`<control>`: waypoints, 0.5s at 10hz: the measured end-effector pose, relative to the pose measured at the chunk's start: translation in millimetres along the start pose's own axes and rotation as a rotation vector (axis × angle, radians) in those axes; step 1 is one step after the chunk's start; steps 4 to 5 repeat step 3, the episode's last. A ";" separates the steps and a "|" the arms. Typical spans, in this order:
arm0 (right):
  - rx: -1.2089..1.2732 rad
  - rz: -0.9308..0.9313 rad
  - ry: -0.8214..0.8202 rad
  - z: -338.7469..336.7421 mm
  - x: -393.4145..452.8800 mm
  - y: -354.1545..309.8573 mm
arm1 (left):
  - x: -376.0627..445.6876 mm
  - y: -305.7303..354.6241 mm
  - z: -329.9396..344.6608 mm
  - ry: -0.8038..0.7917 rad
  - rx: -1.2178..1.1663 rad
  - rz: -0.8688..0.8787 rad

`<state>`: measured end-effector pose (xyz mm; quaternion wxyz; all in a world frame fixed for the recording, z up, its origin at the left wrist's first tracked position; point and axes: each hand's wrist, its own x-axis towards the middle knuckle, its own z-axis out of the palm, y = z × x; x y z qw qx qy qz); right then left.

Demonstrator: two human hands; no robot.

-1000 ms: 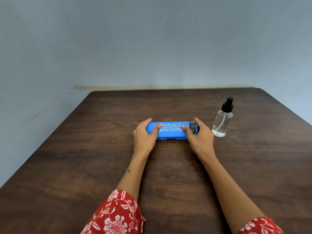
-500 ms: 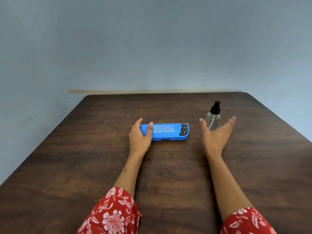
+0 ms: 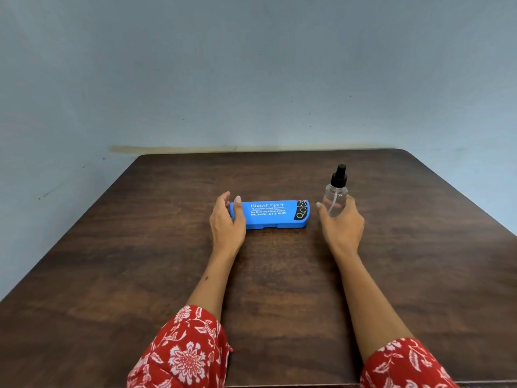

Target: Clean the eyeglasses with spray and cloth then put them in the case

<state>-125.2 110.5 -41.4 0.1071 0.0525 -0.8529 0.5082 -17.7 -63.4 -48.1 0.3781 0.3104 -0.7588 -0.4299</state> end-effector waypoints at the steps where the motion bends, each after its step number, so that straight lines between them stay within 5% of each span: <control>1: 0.016 -0.022 -0.039 3.4 0.5 1.8 | 2.2 -2.3 1.4 0.010 0.006 0.001; 5: 0.078 -0.043 -0.031 0.8 -3.1 -3.1 | 0.4 -0.9 1.2 0.048 -0.005 0.018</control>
